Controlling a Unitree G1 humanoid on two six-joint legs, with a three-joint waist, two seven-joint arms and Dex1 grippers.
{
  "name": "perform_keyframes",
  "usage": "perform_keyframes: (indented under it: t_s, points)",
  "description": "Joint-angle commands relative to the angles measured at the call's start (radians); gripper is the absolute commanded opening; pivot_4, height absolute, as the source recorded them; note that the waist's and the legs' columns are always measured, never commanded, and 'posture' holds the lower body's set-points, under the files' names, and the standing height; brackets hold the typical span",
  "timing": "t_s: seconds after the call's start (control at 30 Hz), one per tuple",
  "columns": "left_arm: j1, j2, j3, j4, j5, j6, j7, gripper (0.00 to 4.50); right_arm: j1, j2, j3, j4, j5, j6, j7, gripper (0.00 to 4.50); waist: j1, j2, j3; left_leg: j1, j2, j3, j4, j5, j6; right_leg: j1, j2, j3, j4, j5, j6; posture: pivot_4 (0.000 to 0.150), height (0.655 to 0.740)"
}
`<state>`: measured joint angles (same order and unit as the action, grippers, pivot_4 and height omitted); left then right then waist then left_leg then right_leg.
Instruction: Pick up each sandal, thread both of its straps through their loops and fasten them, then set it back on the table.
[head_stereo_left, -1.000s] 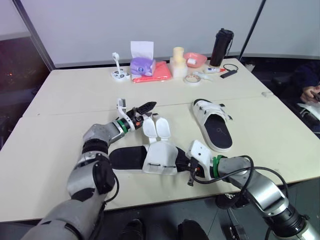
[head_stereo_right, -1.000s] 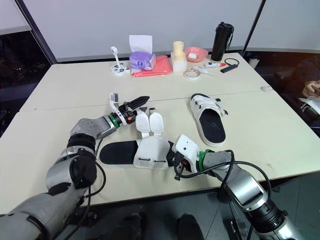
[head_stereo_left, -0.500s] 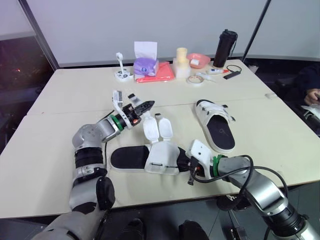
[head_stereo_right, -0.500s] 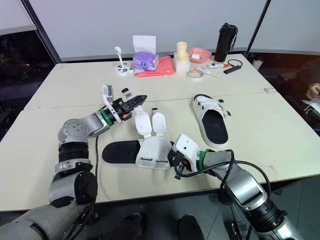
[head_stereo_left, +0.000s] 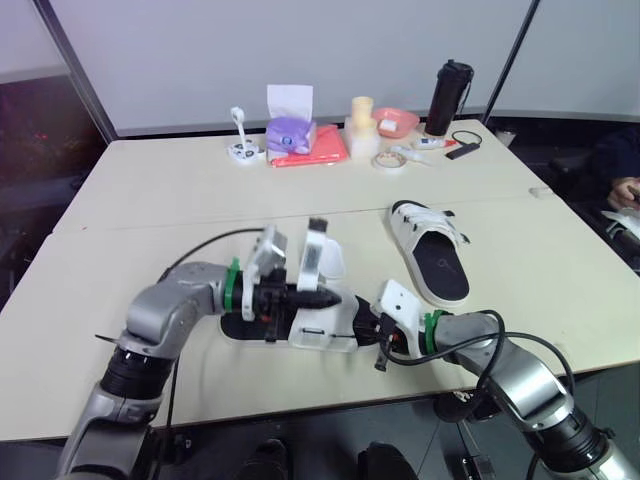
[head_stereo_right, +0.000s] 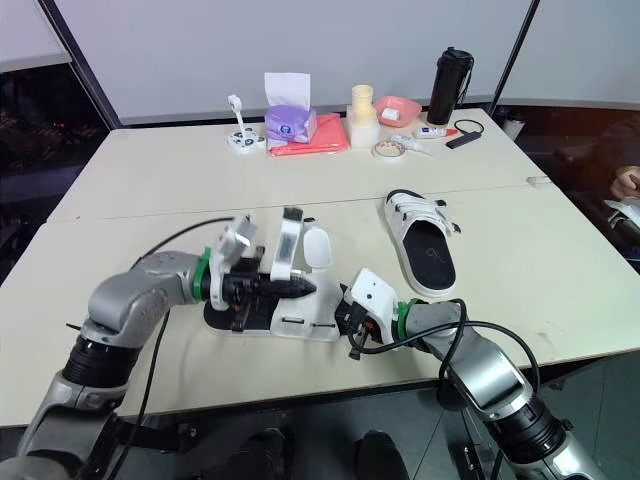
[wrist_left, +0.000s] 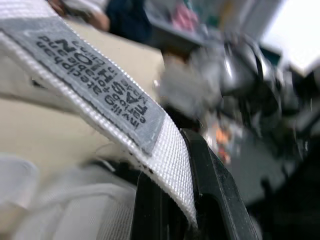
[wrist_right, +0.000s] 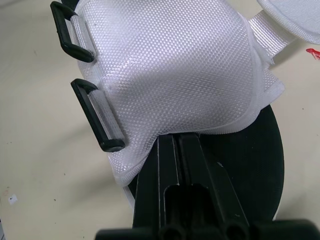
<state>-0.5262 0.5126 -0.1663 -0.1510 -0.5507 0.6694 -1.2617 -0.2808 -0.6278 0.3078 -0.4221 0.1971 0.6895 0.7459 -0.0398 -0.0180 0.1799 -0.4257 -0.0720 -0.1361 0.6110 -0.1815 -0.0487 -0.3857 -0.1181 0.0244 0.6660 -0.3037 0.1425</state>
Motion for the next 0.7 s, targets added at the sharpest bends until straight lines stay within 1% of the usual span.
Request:
perform_keyframes:
  t_s: [0.03,0.1,0.17,0.23,0.3,0.5,0.53,0.7]
  points:
    - [0.004,0.019,-0.070,0.013,0.115,-0.236,-0.071,0.04,0.002,0.006,0.021,0.019,-0.010,0.002,0.008,0.00,0.002,0.000,0.000,0.000,0.000,0.000,0.000,0.000,0.000,0.000,0.000,0.000,0.000,0.000,0.000,0.150,0.7344]
    - [0.007,0.022,-0.094,0.040,0.155,-0.316,-0.090,0.04,0.001,0.006,0.021,0.021,-0.010,0.001,0.009,0.00,0.003,0.000,0.000,0.000,0.000,0.000,0.000,0.000,0.000,0.001,0.000,0.000,-0.001,0.000,0.000,0.150,0.7344]
    - [0.012,0.028,-0.123,0.072,0.211,-0.439,-0.120,0.04,0.000,0.004,0.019,0.024,-0.011,0.000,0.012,0.00,0.003,0.000,0.000,0.000,0.000,0.000,0.000,0.000,0.000,0.001,0.000,0.000,-0.001,0.000,0.000,0.150,0.7344]
    - [0.018,0.037,-0.149,0.106,0.270,-0.587,-0.153,0.57,-0.001,0.001,0.018,0.026,-0.012,-0.001,0.015,0.00,0.003,0.000,0.000,0.000,0.000,0.000,0.000,0.000,0.000,0.000,0.000,0.000,-0.001,0.000,0.000,0.150,0.7344]
    - [0.018,0.044,-0.164,0.135,0.312,-0.708,-0.174,1.36,-0.002,-0.001,0.016,0.029,-0.011,-0.001,0.018,0.00,0.003,0.000,0.000,0.000,0.000,0.000,0.000,0.000,0.000,0.000,0.000,0.000,-0.001,0.000,0.000,0.150,0.7344]
    - [0.021,0.057,-0.190,0.205,0.384,-1.019,-0.217,4.30,-0.007,-0.004,0.017,0.043,-0.017,-0.007,0.029,0.00,0.004,0.000,0.000,0.000,0.000,0.000,-0.001,0.000,0.000,0.000,0.000,0.000,-0.002,0.000,0.000,0.150,0.7344]
    - [0.020,0.063,-0.194,0.211,0.388,-1.059,-0.227,4.41,-0.008,-0.004,0.017,0.045,-0.018,-0.007,0.032,0.00,0.004,0.000,0.000,0.000,0.000,0.000,-0.001,0.000,0.000,0.000,0.000,0.000,-0.002,0.000,0.000,0.150,0.7344]
    - [0.012,0.078,-0.204,0.219,0.368,-1.201,-0.260,4.41,-0.010,-0.008,0.020,0.058,-0.024,-0.015,0.041,0.00,0.004,0.000,0.000,0.000,0.000,-0.001,-0.001,0.000,0.000,0.000,0.000,0.000,-0.002,0.000,0.000,0.150,0.7344]
